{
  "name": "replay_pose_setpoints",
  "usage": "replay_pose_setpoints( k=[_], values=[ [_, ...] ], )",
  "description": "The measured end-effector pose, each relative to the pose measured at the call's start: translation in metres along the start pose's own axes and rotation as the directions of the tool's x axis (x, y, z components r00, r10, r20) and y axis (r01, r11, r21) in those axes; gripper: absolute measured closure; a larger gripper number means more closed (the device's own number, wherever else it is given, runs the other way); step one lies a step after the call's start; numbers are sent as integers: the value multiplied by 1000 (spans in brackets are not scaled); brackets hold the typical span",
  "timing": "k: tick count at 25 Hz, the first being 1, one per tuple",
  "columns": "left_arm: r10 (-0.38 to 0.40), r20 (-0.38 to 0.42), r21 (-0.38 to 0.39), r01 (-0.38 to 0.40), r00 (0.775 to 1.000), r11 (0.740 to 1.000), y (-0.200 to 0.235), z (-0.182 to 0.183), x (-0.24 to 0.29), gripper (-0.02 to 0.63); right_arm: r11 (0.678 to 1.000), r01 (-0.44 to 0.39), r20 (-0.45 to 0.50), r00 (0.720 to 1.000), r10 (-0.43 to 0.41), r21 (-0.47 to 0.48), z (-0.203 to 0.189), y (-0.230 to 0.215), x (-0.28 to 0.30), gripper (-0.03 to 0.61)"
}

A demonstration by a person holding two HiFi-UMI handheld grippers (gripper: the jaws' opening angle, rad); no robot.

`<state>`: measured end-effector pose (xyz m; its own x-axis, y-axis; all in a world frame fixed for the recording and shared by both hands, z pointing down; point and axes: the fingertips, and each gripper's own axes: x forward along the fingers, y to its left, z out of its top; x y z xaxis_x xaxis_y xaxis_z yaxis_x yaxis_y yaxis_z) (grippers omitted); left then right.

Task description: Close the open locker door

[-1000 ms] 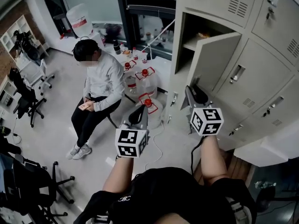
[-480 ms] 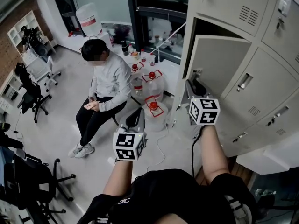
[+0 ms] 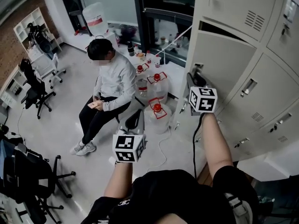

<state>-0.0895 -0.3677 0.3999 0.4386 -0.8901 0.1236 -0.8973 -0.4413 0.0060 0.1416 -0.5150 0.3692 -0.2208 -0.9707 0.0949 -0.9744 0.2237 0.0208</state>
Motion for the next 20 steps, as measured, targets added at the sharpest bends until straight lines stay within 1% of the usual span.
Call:
replay_pose_setpoints(
  k=[2,7,10,15,18,20],
  values=[
    [12,4,9,-12,1000,1000,2,1,-2,612,1000,1,-3,1000,-1,4,1,-4,8,457],
    [53,6,4,-53,999,999,10,2,-8,612,1000,16,-23,1000,-16,-25,3,-15,31,459],
    [82,6,-5,-82,997,997,14,1,-11,614,999,38,-45,998,-39,-12,4,-23,41,499],
    [142,12,-15,-142,990,990,29,5,-19,612,997,75,-50,996,-76,-9,6,-36,56,503],
    [165,7,-20,-165,986,986,36,4,-24,612,994,105,-41,994,-106,-19,9,-45,62,529],
    [175,-4,-24,-175,985,984,37,-1,-26,612,994,108,-37,993,-109,-23,9,-49,66,531]
  ],
)
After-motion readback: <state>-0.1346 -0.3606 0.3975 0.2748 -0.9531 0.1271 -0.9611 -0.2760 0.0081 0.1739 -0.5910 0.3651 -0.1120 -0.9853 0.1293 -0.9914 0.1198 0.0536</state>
